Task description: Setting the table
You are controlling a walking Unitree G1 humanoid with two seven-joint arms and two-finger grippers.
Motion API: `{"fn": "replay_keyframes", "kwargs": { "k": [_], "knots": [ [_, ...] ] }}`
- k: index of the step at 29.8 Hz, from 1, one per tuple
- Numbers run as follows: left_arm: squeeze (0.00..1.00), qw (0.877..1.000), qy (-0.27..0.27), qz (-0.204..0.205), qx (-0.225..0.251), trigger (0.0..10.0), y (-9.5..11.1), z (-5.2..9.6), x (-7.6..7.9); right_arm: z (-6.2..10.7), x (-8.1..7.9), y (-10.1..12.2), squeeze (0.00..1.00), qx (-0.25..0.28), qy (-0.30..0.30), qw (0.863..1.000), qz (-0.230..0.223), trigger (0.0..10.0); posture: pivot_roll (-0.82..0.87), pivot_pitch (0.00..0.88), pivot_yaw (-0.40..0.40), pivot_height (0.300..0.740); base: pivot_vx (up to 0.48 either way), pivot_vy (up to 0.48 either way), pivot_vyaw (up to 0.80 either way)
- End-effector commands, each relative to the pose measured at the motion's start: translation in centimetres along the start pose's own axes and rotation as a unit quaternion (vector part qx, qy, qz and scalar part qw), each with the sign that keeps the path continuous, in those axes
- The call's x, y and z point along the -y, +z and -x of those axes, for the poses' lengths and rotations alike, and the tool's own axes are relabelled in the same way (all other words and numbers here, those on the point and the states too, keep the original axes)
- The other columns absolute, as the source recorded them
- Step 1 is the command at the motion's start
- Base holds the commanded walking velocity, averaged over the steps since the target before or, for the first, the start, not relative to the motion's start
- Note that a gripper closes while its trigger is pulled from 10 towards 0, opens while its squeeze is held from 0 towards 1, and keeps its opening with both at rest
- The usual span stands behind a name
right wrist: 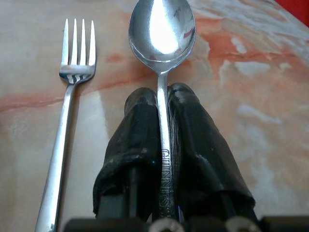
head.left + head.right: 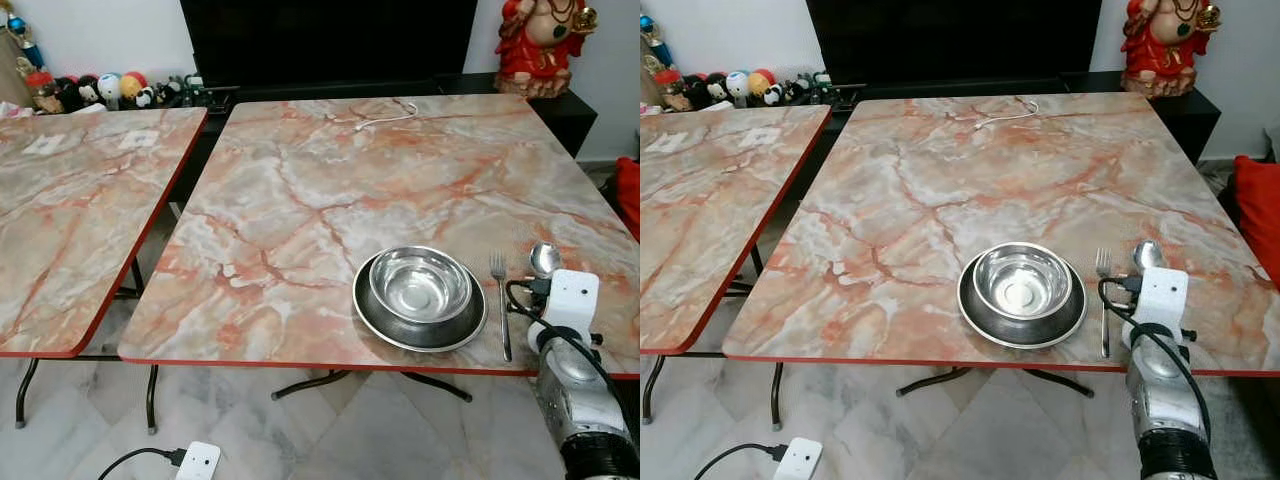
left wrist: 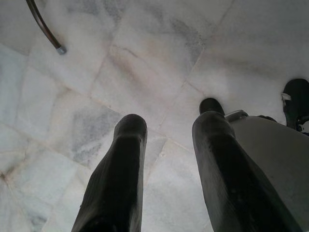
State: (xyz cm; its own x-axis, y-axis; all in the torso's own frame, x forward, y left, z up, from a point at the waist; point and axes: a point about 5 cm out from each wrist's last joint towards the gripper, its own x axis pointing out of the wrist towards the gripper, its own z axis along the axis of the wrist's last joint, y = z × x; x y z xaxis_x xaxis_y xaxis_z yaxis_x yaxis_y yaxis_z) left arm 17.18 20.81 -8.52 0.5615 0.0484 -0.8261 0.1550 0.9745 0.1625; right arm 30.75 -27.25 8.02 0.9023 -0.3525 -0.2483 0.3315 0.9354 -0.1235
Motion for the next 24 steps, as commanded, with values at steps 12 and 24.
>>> {"fn": "replay_keyframes", "kwargs": {
  "k": [12, 24],
  "knots": [
    [0.00, 1.000, 0.004, -0.003, -0.013, 10.0, -0.56, 0.12, -0.43, -0.04, -0.59, -1.31, 0.00, -0.030, 0.010, 0.999, -0.027, 10.0, -0.09, 0.033, 0.075, 0.740, 0.000, 0.000, 0.00],
    [0.00, 1.000, 0.003, -0.002, -0.013, 10.0, -0.52, 0.10, -0.30, -0.37, -0.55, -1.18, 0.00, -0.034, 0.010, 0.999, -0.039, 10.0, -0.09, 0.032, 0.073, 0.740, 0.000, 0.000, 0.00]
  ]
}}
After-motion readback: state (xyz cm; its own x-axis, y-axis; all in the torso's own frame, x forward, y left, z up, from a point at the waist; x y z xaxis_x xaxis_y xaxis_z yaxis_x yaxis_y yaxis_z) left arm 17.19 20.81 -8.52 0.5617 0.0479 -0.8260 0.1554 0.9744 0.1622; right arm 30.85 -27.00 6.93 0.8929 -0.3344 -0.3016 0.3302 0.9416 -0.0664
